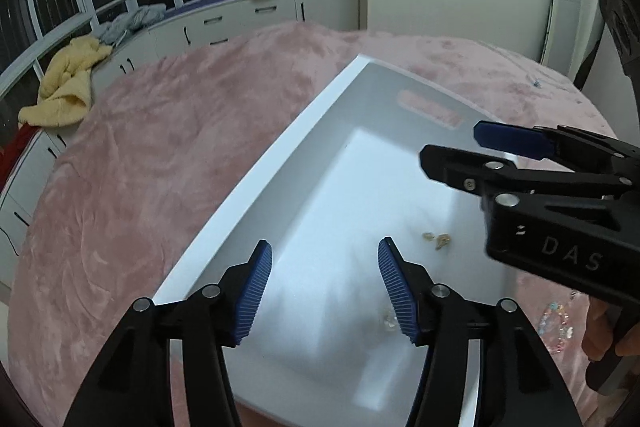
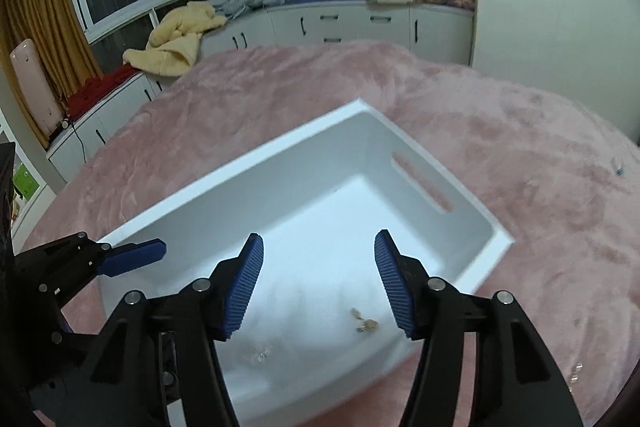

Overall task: Organize jewelry
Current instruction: 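Carry both pieces over the white tray and open both grippers to drop them, then move both grippers back toward the remaining jewelry on the bed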

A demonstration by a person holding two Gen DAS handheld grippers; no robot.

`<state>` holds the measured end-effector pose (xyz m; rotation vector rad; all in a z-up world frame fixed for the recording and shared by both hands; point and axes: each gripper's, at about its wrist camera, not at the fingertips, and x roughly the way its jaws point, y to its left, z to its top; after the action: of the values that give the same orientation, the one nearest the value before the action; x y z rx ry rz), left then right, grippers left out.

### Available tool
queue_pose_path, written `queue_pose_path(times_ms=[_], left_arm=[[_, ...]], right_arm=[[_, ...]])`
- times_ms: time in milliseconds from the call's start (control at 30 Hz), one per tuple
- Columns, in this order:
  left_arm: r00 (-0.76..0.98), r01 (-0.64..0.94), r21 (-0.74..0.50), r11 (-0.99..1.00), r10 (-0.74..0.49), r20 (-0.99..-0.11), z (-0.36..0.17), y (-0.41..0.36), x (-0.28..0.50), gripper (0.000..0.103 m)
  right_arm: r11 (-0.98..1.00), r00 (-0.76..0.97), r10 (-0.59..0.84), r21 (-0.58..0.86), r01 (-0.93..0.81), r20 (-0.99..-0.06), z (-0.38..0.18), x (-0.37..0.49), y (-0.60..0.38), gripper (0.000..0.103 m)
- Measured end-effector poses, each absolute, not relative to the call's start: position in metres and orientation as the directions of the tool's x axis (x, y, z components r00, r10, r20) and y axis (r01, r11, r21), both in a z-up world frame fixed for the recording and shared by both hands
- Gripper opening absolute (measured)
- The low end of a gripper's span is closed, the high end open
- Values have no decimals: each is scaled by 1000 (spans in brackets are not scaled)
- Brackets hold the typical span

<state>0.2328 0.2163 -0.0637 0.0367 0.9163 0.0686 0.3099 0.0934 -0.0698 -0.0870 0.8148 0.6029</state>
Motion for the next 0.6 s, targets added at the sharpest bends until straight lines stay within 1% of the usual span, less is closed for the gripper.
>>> queue_pose_path(times_ms=[33,67,100,233,333,400,533,600], left_arm=[[620,-44,59,997,73,-781,-58,213,230,66],[631,-45,57,997,72,-772,-53,211,226,70],[644,-45,54,998,70,-762,-47,208,222,72],[692,-21,53,998,53,-720,-24,190,205,73],[729,7,62,998,37,-683,-7,170,189,79],[748,24,69,997,28,-663,3,157,179,81],[779,67,75,995,-5,-627,20,126,159,85],[785,89,73,993,-25,-620,24,112,150,89]], right_arm=[[831,544,471,143,-537,-694,-62,306,88,58],[834,557,469,136,-535,-686,-56,302,82,61],[839,572,464,127,-530,-677,-50,299,76,62],[855,637,447,90,-511,-628,-17,275,42,63],[869,680,421,54,-491,-601,1,257,17,65],[876,699,412,44,-480,-585,10,245,0,70],[890,731,389,24,-455,-561,25,220,-41,70],[896,741,378,17,-444,-556,27,207,-63,72]])
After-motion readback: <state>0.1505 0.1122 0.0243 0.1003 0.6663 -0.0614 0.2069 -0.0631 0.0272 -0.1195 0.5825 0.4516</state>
